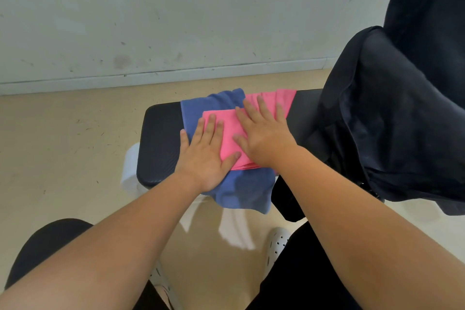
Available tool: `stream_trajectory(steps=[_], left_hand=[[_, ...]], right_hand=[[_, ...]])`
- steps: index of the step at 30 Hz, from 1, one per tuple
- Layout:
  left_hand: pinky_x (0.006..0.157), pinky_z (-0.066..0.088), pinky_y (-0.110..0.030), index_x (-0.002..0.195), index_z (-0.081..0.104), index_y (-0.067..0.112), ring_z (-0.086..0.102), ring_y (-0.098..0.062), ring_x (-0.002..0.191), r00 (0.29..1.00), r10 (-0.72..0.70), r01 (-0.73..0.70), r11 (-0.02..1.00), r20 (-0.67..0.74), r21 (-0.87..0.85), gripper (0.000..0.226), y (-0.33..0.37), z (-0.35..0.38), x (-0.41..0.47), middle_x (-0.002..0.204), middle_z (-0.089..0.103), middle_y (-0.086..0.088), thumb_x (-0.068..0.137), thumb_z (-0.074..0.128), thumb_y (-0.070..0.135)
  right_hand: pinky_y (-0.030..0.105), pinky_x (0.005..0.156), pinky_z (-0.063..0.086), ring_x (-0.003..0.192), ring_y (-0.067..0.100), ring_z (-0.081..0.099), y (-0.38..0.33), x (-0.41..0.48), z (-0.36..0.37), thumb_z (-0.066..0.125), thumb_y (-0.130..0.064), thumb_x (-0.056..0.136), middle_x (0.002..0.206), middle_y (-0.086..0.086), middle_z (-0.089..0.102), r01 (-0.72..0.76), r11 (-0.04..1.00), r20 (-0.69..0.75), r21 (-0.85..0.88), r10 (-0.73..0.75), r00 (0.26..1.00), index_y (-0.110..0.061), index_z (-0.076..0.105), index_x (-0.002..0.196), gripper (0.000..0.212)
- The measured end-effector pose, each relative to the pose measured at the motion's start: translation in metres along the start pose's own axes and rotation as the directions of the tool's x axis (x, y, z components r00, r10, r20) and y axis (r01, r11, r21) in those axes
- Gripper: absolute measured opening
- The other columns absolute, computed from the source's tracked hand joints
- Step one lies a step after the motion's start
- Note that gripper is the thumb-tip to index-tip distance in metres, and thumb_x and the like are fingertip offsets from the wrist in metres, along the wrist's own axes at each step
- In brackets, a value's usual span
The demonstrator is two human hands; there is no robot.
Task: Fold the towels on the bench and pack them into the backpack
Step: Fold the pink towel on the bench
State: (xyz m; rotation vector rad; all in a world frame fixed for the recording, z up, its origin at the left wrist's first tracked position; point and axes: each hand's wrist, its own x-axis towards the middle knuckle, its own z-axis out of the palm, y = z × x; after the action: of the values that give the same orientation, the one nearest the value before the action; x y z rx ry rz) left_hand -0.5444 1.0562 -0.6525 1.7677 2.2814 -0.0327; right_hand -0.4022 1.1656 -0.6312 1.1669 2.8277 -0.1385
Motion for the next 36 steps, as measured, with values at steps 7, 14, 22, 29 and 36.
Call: stream_trajectory(steps=[7, 14, 22, 29, 36], left_hand=[[0.12, -0.006, -0.057, 0.158, -0.014, 0.022, -0.017, -0.018, 0.152, 0.999, 0.019, -0.016, 0.993, 0.026, -0.116, 0.089, -0.01, 0.001, 0.0, 0.163, -0.026, 0.007, 0.092, 0.017, 0.074], [0.083, 0.047, -0.043, 0.111, 0.06, 0.017, 0.053, -0.032, 0.102, 0.898, -0.301, 0.2, 0.929, -0.322, -0.31, 0.059, -0.015, -0.003, -0.013, 0.11, 0.059, -0.007, 0.082, 0.057, 0.068], [0.06, 0.054, -0.047, 0.068, 0.059, 0.006, 0.059, -0.029, 0.064, 0.907, -0.418, 0.283, 0.702, -0.057, -0.653, 0.04, -0.017, -0.013, -0.01, 0.067, 0.061, -0.009, 0.063, 0.07, 0.045], [0.055, 0.038, -0.029, 0.077, 0.055, 0.017, 0.047, -0.014, 0.06, 0.863, -0.505, 0.093, 0.21, -0.026, -0.973, 0.018, -0.046, -0.034, -0.019, 0.069, 0.054, 0.003, 0.063, 0.066, 0.015], [0.066, 0.053, -0.032, 0.109, 0.058, 0.02, 0.065, -0.023, 0.081, 0.775, -0.632, 0.015, -0.036, 0.034, -0.999, 0.037, -0.124, -0.063, -0.013, 0.103, 0.065, -0.011, 0.081, 0.076, 0.006]], right_hand=[[0.062, 0.118, -0.01, 0.153, 0.027, -0.016, 0.001, 0.013, 0.0, 0.019, -0.065, 0.099, 0.168, 0.0, -0.008, -0.029, 0.999, 0.203, -0.016, 0.031, 0.979, -0.024, 0.0, 0.16, 0.076], [0.046, 0.112, 0.029, 0.137, 0.031, 0.039, -0.011, 0.044, -0.018, 0.037, -0.024, 0.103, 0.145, 0.01, 0.049, 0.063, 0.998, 0.038, -0.03, -0.062, 0.997, -0.018, 0.036, 0.15, 0.047], [0.039, 0.088, 0.04, 0.109, 0.03, 0.051, -0.018, 0.047, -0.035, 0.059, -0.03, 0.086, 0.112, 0.008, 0.057, 0.017, 0.999, -0.014, -0.034, -0.017, 1.0, -0.018, 0.061, 0.107, 0.025], [0.03, 0.065, 0.043, 0.083, 0.024, 0.059, -0.034, 0.033, -0.076, 0.07, -0.025, 0.075, 0.089, 0.003, 0.065, -0.115, 0.894, -0.074, 0.434, 0.163, 0.984, -0.014, 0.067, 0.09, 0.019], [0.037, 0.082, 0.056, 0.098, 0.017, 0.063, -0.094, 0.016, -0.036, 0.08, -0.036, 0.078, 0.112, -0.002, 0.06, -0.274, 0.327, 0.171, 0.904, 0.311, 0.935, -0.025, 0.055, 0.121, 0.051]])
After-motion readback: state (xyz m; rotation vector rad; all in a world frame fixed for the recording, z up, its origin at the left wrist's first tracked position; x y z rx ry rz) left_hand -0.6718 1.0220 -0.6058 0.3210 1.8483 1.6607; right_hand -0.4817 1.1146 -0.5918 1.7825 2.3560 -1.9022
